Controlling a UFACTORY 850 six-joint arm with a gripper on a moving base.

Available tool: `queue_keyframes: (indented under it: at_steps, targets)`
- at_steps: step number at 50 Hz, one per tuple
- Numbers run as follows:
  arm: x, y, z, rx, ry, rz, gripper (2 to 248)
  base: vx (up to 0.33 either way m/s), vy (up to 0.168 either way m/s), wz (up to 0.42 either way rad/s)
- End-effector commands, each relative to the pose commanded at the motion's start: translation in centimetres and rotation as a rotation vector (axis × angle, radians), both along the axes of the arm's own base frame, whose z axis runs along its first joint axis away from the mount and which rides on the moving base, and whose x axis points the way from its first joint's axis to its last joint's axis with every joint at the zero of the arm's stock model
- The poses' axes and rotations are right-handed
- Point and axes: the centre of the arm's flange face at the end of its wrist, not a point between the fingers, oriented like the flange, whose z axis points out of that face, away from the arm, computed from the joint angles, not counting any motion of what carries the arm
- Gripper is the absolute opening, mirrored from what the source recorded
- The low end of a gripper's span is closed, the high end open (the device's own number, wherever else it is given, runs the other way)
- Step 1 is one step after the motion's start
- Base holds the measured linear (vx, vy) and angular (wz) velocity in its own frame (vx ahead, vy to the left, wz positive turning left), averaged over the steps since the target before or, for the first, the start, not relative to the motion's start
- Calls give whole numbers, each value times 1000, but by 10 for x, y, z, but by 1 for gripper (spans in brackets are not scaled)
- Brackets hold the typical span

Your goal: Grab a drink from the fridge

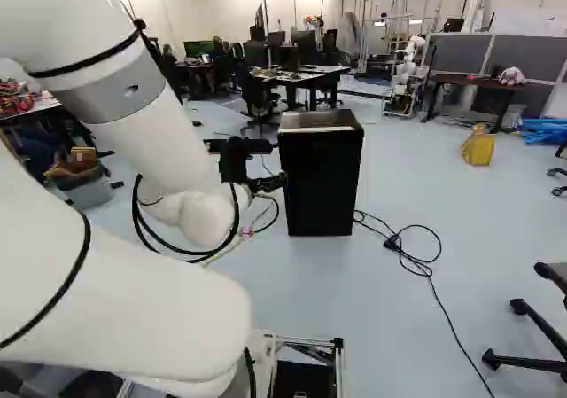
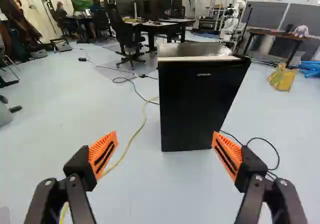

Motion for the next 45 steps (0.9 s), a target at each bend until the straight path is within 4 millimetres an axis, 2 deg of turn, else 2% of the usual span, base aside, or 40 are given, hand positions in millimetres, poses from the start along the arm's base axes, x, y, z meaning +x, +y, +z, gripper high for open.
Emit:
queue_keyframes:
  at_steps: [45]
  targets:
    - [0, 0, 0, 0, 0, 0, 247, 18, 1, -1]
